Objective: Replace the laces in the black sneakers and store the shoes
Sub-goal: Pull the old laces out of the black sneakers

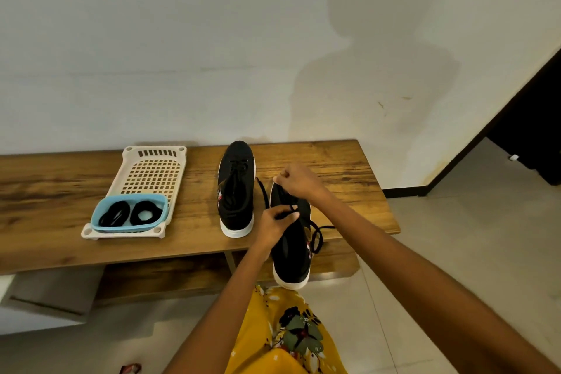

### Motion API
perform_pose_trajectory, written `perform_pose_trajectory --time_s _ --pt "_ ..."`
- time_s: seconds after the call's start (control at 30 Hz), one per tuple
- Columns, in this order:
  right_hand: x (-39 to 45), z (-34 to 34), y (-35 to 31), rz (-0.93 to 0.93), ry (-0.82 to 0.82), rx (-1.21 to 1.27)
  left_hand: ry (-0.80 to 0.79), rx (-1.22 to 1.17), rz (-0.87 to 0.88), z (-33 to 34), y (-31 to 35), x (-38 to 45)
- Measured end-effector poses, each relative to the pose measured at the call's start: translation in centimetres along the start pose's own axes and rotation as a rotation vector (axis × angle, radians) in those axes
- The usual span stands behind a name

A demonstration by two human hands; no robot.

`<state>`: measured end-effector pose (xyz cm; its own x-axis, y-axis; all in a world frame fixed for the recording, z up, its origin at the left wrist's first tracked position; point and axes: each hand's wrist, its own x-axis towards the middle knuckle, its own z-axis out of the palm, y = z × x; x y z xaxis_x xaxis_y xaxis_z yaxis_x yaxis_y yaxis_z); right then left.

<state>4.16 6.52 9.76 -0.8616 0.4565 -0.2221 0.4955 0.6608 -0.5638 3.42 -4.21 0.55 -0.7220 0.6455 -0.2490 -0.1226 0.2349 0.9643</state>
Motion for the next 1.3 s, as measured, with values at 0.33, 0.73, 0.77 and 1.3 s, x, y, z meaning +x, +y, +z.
perform_pose_trajectory --time_s 0.33,0.73,0.77,1.3 --pt "-3.8 4.9 7.1 -0.018 -0.035 0.103 0.336 -0.592 -0.325 -0.2 2.0 1.2" --pt "-1.6 -3.3 -1.6 -0.064 0.338 0.527 0.001 0.078 0.057 1.3 -0.4 0.6" --pt "-1.5 -4.0 -2.0 -0.056 0.343 0.657 0.037 0.081 0.046 1.4 -0.4 0.8" --pt "-2.0 3.5 4.5 -0.145 0.080 -0.223 0.184 -0.357 -0.114 0.4 0.9 1.0"
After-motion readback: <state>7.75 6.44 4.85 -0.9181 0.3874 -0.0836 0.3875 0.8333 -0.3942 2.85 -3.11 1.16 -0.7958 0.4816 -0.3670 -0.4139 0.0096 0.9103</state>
